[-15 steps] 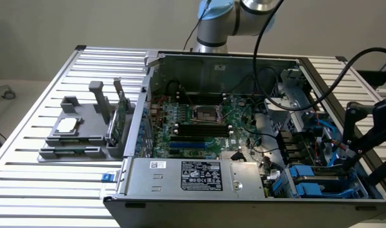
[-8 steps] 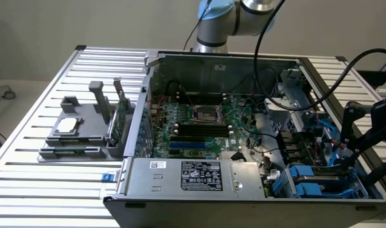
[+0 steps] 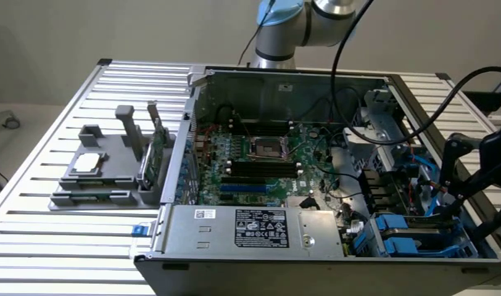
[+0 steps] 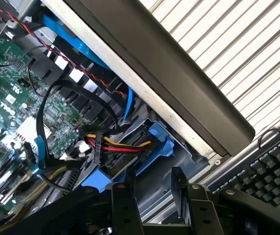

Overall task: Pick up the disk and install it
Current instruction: 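Insert the second disk wire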

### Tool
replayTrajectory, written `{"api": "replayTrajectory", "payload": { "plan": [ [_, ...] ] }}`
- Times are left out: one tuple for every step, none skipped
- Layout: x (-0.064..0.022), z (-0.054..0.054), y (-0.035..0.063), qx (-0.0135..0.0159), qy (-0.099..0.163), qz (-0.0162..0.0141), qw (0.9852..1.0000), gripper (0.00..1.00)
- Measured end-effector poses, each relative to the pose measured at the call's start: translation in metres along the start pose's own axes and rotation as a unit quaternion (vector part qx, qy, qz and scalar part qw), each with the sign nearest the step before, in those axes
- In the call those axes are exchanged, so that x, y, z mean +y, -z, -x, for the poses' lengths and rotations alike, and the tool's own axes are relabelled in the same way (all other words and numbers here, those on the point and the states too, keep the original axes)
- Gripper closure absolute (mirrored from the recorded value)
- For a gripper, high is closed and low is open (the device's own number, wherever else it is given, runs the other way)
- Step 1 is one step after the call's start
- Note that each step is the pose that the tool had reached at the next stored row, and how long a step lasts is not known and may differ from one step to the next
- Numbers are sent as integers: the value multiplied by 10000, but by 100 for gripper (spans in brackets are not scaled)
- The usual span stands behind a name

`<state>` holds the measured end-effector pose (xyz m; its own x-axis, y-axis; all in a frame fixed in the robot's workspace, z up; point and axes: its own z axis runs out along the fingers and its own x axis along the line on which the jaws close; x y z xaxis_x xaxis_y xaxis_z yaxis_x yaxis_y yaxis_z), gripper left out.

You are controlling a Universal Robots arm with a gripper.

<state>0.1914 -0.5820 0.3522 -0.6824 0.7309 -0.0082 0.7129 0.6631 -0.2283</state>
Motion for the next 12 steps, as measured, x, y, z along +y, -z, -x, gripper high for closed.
{"api": "replayTrajectory", "payload": {
  "plan": [
    [-2, 3, -4, 7, -33, 0, 10000, 57],
    [-3, 5, -7, 16, -70, -1, 10000, 57],
    [-4, 6, -8, 25, -106, -1, 9999, 57],
    [-5, 7, -8, 36, -136, 3, 9999, 57],
    [-6, 8, -9, 52, -165, 11, 9999, 57],
    [-7, 10, -9, 66, -193, 17, 9998, 57],
    [-10, 13, -10, 81, -222, 24, 9997, 57],
    [-13, 17, -11, 95, -245, 31, 9996, 57],
    [-18, 23, -12, 107, -263, 38, 9996, 57],
    [-26, 31, -13, 119, -274, 46, 9995, 57],
    [-33, 39, -15, 134, -282, 56, 9995, 57],
    [-39, 45, -17, 152, -290, 70, 9994, 57]
  ]
}}
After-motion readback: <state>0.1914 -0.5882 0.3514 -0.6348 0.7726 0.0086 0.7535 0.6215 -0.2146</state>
